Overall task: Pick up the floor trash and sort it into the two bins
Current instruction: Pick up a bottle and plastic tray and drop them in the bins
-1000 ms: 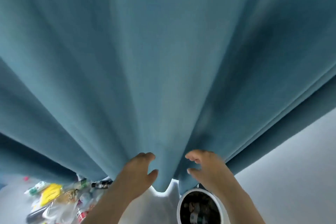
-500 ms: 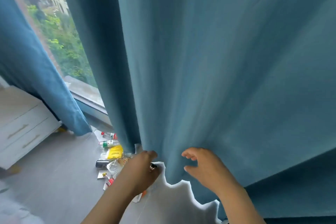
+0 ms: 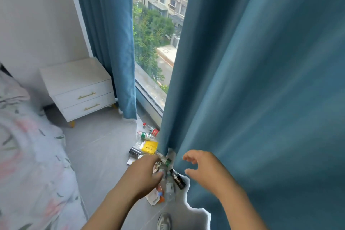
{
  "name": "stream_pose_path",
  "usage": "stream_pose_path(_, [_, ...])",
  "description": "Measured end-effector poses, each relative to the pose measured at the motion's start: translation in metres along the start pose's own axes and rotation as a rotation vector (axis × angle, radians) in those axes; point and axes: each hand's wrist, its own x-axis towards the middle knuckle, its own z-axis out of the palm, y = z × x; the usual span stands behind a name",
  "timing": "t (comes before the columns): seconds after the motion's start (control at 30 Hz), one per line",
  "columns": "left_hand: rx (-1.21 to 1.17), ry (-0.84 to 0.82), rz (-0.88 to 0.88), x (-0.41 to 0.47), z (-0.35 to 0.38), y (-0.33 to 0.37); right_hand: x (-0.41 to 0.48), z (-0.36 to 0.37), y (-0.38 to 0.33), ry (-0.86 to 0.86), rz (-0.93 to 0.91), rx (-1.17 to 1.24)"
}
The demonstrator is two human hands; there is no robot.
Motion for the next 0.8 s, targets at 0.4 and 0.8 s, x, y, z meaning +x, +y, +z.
stream_pose_path(0.4, [0.004, 0.114, -0.179, 0.074, -0.025, 0.002, 0.111, -0.034, -0.005, -0.090, -0.201, -0.040])
stream_pose_path(0.8, [-0.021, 0.082, -0.327, 0.135, -0.014, -0.029, 0.196, -0.008, 0.010, -0.224, -0.248, -0.098])
